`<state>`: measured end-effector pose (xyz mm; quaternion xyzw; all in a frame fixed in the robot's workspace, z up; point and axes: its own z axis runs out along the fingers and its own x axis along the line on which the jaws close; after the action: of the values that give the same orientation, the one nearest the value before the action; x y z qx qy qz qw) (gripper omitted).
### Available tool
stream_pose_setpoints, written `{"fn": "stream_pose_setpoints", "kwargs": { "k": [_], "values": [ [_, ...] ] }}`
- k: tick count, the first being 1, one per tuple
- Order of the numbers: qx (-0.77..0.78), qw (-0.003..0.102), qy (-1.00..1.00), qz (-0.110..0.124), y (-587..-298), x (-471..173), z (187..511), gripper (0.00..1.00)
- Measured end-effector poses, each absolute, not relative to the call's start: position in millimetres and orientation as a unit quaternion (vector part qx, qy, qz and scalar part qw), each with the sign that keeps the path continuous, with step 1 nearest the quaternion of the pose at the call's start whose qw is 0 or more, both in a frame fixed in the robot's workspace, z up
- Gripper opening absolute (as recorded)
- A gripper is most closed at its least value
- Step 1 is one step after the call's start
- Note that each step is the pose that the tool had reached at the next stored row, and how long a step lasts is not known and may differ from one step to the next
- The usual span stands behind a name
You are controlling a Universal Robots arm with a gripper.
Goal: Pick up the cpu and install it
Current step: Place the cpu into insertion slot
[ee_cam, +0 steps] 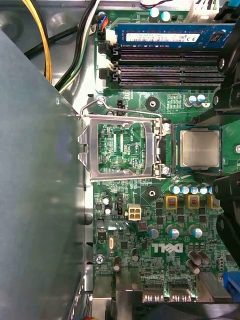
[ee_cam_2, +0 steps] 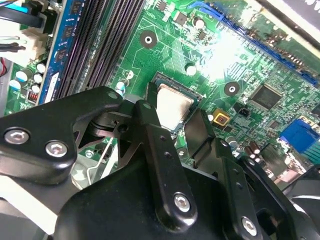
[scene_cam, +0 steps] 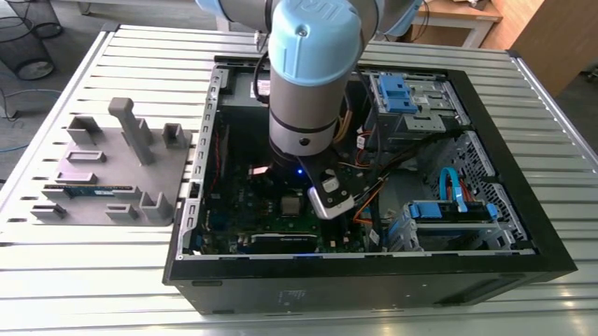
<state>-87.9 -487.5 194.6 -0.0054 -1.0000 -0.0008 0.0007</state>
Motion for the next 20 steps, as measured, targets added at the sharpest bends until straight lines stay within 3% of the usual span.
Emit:
{"fn": "stream_pose_setpoints", "kwargs": {
  "k": [17,20],
  "values": [
    [-0.005,0.001,-1.0,-0.001,-487.5,-87.9,196.4,0.49],
    [-0.005,0.001,-1.0,-0.001,-487.5,-87.9,196.7,0.42]
  ]
}}
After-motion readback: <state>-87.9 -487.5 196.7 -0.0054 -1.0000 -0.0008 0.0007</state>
